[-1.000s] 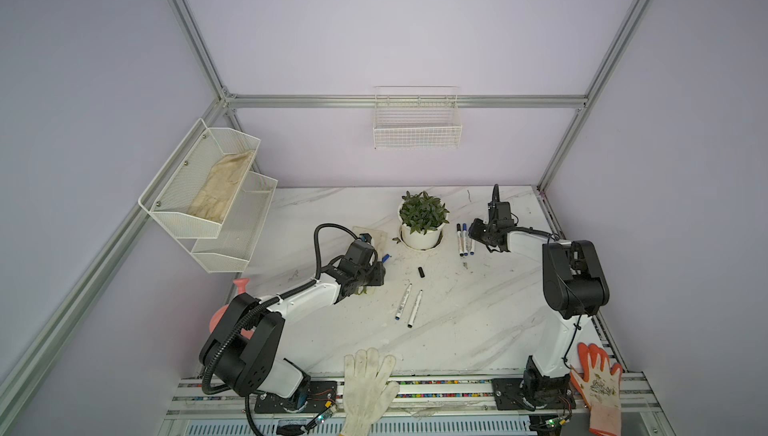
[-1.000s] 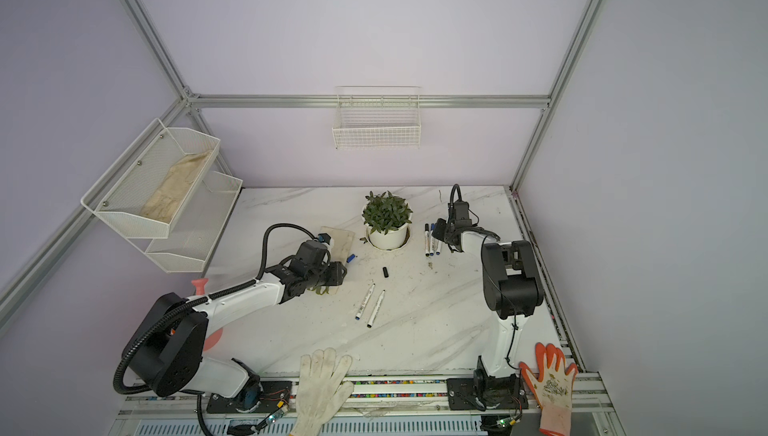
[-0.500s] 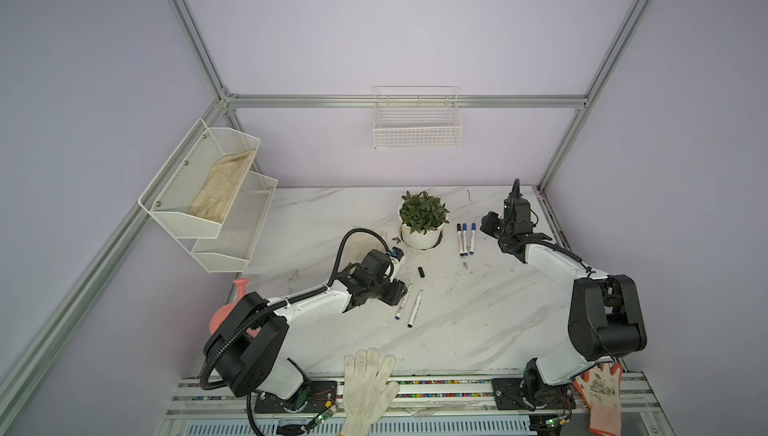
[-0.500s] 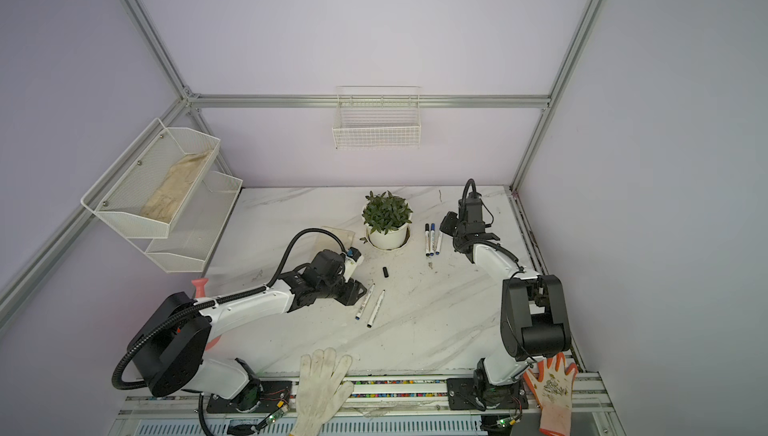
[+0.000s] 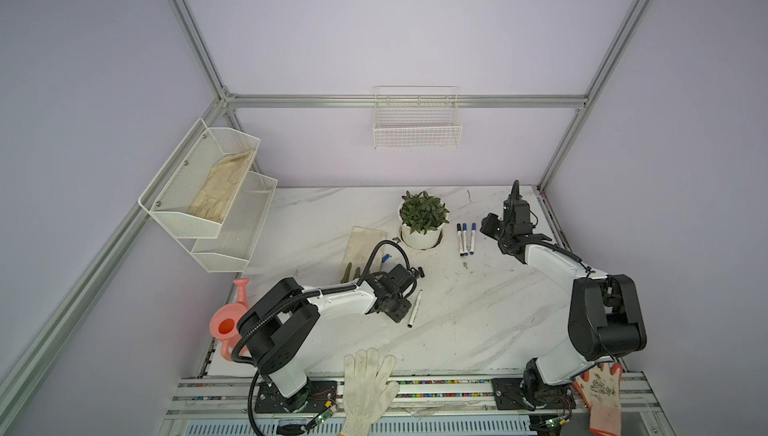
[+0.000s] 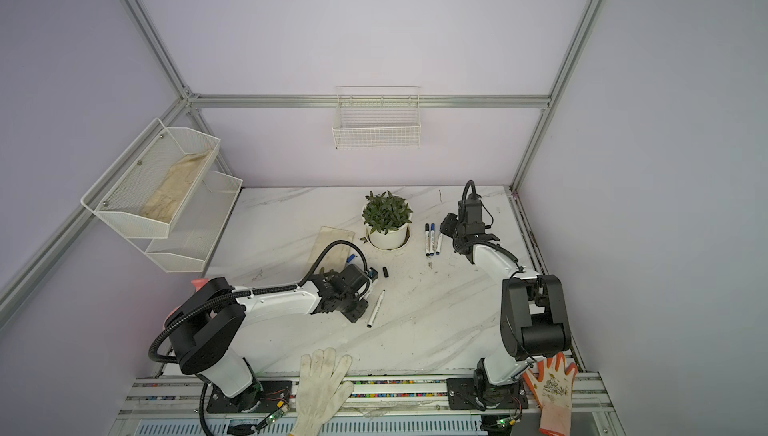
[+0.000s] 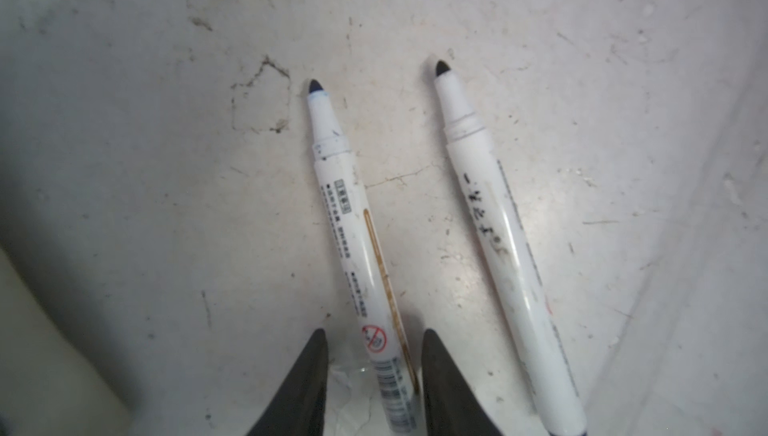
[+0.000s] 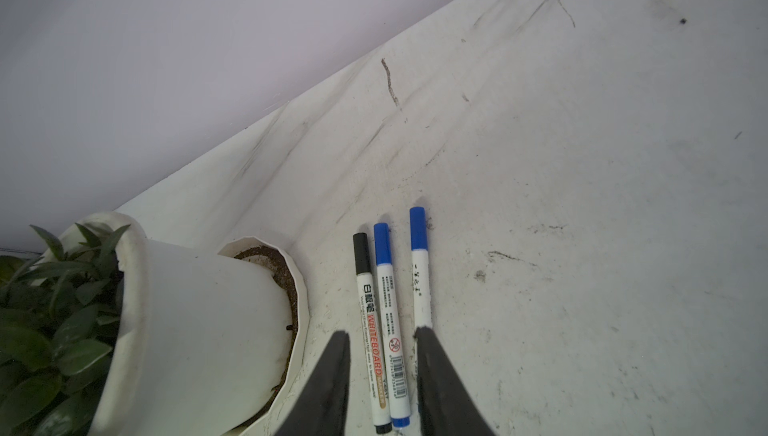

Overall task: Insert the pens into the pen caps
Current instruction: 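Grasp the black-tipped white marker with the left gripper and lift it upright, then hold the marker upright with the left gripper while the right gripper nears the cap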

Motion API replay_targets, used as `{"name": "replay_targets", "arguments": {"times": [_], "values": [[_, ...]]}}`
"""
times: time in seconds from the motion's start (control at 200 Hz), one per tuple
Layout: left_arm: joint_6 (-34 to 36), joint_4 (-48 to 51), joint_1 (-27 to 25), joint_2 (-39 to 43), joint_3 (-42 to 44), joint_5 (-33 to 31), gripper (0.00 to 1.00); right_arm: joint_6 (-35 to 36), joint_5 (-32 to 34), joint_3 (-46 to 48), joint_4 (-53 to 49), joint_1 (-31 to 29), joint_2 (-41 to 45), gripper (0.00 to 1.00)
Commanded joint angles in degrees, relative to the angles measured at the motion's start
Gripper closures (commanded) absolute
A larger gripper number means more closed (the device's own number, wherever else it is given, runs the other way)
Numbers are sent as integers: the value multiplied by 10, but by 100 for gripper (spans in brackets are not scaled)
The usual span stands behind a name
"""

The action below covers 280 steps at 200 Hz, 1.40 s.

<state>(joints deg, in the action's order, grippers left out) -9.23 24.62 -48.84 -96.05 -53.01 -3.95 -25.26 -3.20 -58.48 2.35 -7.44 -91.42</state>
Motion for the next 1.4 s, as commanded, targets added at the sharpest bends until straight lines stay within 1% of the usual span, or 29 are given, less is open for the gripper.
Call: {"name": "replay_targets", "arguments": {"times": [0.0,0.065,0.145,0.205,0.325,0.39,0.53,0.54,0.6,0.66,0.69,0.71,0.775,0.92,1.04,1.11,1.17,1.21,1.285,1.34,1.395], "values": [[3,72,1,-28,-30,-12,71,-7,10,5,0,-2,16,70],[0,76,1,-40,-34,-10,74,-8,10,4,-2,-2,21,70],[-1,75,4,-52,-43,-7,82,-10,1,5,-4,-2,32,70],[-1,73,11,-60,-56,6,87,-12,-15,14,-1,-4,45,70],[-6,46,35,-49,-74,58,95,-4,-55,42,23,-29,86,70],[-8,14,55,-24,-71,103,100,8,-83,60,41,-55,111,70],[-27,-91,109,61,-33,205,100,61,-134,69,61,-160,145,69],[-42,-101,113,68,-28,209,100,63,-137,69,63,-168,145,69],[-66,-153,130,105,-3,220,100,73,-168,61,69,-206,139,67],[-83,-192,140,139,20,207,100,78,-191,46,69,-234,130,66],[-89,-210,143,145,28,202,100,82,-202,36,69,-245,110,64],[-94,-221,145,169,33,198,100,84,-209,30,69,-251,103,63],[-103,-244,148,187,39,187,100,91,-232,12,74,-267,84,60],[-114,-245,151,197,31,189,100,108,-262,-29,69,-276,51,57],[-119,-247,151,200,31,196,100,106,-264,-45,73,-276,36,57],[-120,-256,151,205,38,200,100,101,-269,-52,80,-276,25,60],[-123,-267,151,212,45,198,100,93,-274,-55,87,-276,17,66],[-125,-273,151,217,50,196,100,93,-282,-58,89,-276,10,73],[-124,-282,152,223,56,196,100,93,-292,-63,88,-276,-2,90],[-125,-284,152,226,57,191,100,92,-300,-65,89,-276,-6,97],[-127,-281,153,227,58,182,99,93,-313,-66,92,-276,-9,100]]}}
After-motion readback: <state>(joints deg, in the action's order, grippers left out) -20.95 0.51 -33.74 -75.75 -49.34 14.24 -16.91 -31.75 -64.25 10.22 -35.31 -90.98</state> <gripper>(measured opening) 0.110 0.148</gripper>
